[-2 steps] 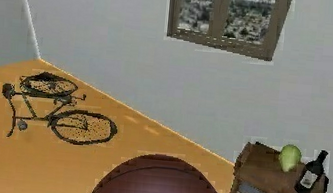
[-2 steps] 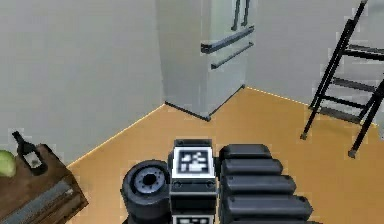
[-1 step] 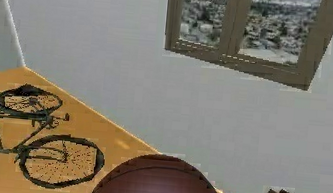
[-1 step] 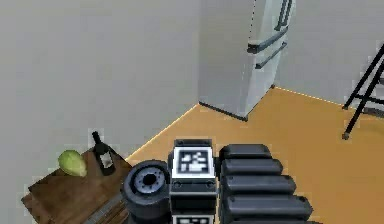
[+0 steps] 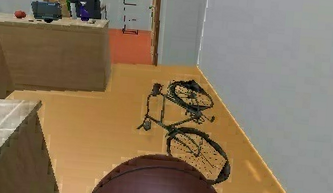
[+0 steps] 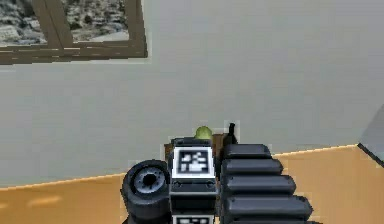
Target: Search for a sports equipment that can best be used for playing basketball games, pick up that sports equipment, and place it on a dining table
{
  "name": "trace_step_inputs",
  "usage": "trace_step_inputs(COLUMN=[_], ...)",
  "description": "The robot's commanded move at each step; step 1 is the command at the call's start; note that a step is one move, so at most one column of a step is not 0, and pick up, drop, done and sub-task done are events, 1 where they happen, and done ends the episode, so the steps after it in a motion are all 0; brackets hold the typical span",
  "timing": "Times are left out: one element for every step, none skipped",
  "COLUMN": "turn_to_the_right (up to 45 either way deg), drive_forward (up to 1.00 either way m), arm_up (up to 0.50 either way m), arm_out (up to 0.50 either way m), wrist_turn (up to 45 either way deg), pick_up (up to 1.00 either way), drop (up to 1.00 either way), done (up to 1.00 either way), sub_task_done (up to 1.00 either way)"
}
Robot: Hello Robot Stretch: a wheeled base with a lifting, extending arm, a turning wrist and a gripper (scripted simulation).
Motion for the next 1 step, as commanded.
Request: trace_step_inputs(turn_to_the_right=[-6.0], drive_forward=[0.0], arm_up=[0.0], arm_out=[0.0], wrist_turn=[0.0], pick_up=[0.0], drop=[0.0], done=[0.0], sub_task_done=[0.0])
